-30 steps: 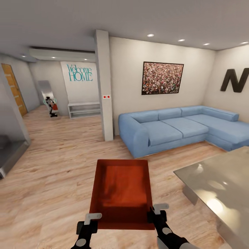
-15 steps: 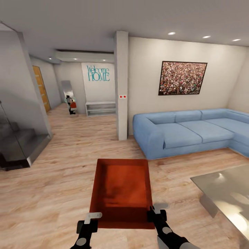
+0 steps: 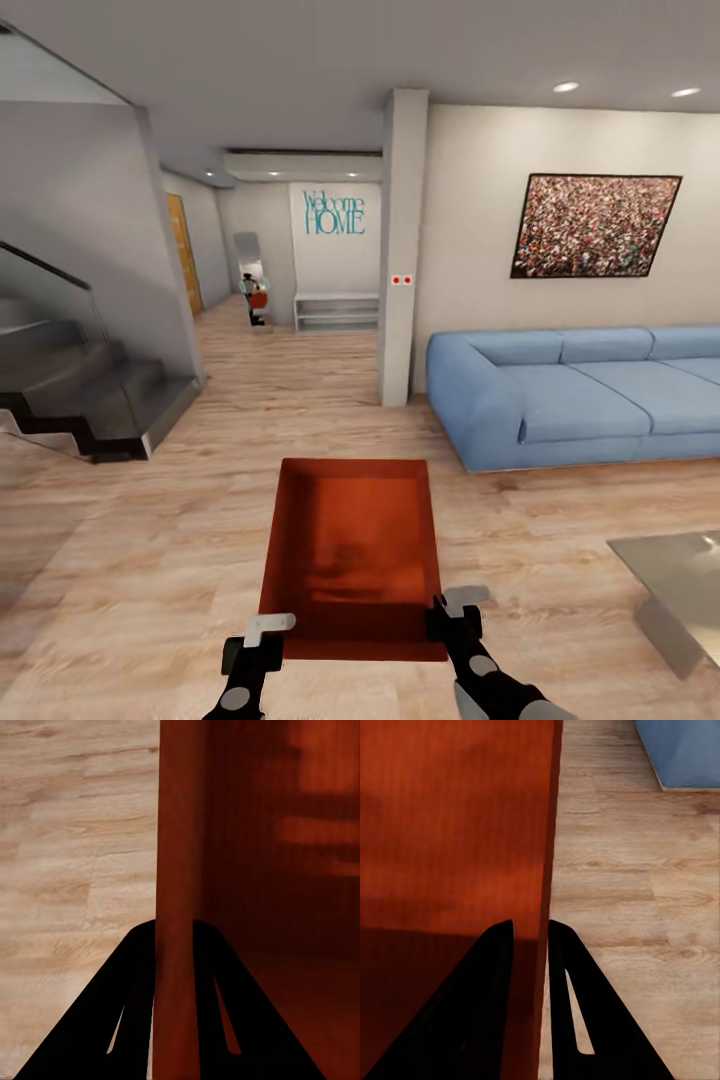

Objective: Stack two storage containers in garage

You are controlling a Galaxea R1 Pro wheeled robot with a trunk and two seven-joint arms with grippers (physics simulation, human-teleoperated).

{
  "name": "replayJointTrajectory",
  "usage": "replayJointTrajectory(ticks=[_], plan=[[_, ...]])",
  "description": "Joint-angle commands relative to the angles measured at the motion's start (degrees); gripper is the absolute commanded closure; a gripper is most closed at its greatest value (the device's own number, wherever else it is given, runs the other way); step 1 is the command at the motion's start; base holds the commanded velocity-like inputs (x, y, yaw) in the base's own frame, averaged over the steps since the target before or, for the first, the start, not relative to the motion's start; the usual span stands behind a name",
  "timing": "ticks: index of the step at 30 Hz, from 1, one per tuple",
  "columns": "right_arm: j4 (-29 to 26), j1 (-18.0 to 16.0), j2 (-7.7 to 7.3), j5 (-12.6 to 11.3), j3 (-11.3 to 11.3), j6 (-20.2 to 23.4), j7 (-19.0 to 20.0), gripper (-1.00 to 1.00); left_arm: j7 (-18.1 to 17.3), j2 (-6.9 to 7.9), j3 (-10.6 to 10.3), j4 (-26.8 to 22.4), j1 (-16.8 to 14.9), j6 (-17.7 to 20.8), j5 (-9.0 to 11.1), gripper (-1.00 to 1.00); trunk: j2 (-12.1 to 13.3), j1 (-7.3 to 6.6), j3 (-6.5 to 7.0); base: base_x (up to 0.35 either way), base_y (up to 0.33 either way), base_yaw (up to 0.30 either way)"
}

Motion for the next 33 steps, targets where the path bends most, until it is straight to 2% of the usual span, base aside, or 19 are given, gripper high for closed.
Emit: replayJointTrajectory(ticks=[1, 33], plan=[[0.81, -0.02, -0.03, -1.33, -2.13, -0.47, -3.12, 1.0, 0.75, 0.02, 1.21, -0.89, -0.09, -4.14, 0.22, 1.0, -0.06, 0.01, -0.08, 0.0, 0.0, 0.3], [0.81, -0.02, -0.05, -1.38, -2.18, -0.47, -2.61, 1.0, 0.17, 0.03, 1.17, -0.79, -0.09, -3.99, 0.26, 1.0, -0.06, 0.01, -0.08, 0.0, 0.0, 0.295]])
